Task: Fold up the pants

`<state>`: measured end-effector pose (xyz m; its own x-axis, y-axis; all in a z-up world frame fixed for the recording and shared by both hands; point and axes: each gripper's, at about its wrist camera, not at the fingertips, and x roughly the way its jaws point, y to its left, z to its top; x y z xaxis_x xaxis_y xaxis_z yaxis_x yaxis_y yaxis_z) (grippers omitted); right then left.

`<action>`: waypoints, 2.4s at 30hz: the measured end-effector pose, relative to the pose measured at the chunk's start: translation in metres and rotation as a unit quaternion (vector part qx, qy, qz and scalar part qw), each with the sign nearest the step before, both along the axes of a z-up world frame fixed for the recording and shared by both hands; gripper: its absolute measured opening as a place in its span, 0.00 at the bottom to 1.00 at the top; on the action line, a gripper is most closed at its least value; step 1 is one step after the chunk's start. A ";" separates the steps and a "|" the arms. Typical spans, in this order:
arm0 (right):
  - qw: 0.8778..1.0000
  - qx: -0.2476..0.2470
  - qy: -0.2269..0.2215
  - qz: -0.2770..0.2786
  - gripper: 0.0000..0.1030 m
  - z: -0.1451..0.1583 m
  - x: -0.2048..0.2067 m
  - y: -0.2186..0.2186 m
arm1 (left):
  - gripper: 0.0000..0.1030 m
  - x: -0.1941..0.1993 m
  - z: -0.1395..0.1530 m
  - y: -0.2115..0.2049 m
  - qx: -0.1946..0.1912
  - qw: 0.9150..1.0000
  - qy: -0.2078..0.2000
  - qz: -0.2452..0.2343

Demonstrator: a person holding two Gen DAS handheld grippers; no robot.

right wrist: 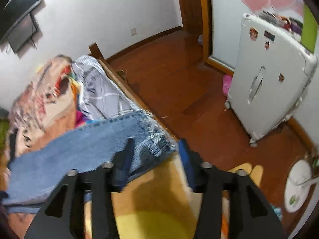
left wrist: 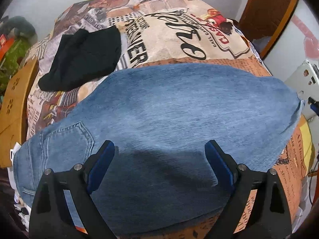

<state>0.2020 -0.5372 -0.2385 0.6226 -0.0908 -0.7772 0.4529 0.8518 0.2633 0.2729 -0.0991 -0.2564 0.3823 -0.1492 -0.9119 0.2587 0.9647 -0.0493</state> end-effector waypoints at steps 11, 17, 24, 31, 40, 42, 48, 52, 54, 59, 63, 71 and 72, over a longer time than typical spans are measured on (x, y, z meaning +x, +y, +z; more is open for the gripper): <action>0.995 0.083 -0.010 0.049 0.70 -0.013 -0.010 0.052 | 0.91 -0.010 0.003 -0.051 0.032 0.997 -0.021 -0.072; 0.992 0.127 -0.009 0.018 0.70 -0.031 -0.001 0.054 | 0.91 -0.010 0.002 -0.060 0.034 0.996 -0.023 -0.074; 0.995 0.100 -0.026 0.012 0.70 -0.017 -0.004 0.047 | 0.91 -0.014 0.002 -0.064 0.033 0.996 -0.033 -0.082; 0.997 0.076 0.001 -0.009 0.55 -0.028 0.020 0.029 | 0.91 -0.015 0.001 -0.061 0.024 0.996 -0.034 -0.079; 0.998 0.044 0.050 -0.009 0.30 -0.046 0.011 0.019 | 0.91 -0.014 -0.001 -0.057 0.004 0.997 -0.026 -0.074; 0.998 0.039 0.047 -0.004 0.27 -0.042 0.001 0.018 | 0.92 -0.015 -0.001 -0.057 0.005 0.997 -0.028 -0.074; 0.998 -0.013 0.066 -0.002 0.27 -0.027 -0.011 0.021 | 0.92 -0.015 -0.001 -0.058 0.007 0.997 -0.030 -0.075; 0.999 0.027 0.032 0.008 0.31 -0.009 -0.021 0.029 | 0.92 -0.016 -0.001 -0.057 0.009 0.997 -0.032 -0.075; 0.999 0.041 0.017 0.018 0.34 -0.003 -0.021 0.036 | 0.92 -0.016 -0.001 -0.057 0.010 0.997 -0.033 -0.075; 1.000 -0.002 0.016 -0.012 0.49 -0.007 -0.012 0.036 | 0.92 -0.016 -0.001 -0.057 0.009 0.997 -0.034 -0.074; 0.997 0.024 0.036 -0.059 0.49 -0.025 -0.008 0.011 | 0.92 -0.016 -0.001 -0.057 0.007 0.997 -0.032 -0.074; 0.998 0.009 0.046 -0.045 0.16 -0.035 -0.004 0.009 | 0.92 -0.016 0.000 -0.056 0.005 0.997 -0.032 -0.072; 0.998 -0.012 0.046 -0.047 0.16 -0.029 -0.004 0.010 | 0.92 -0.016 0.001 -0.056 0.006 0.997 -0.032 -0.072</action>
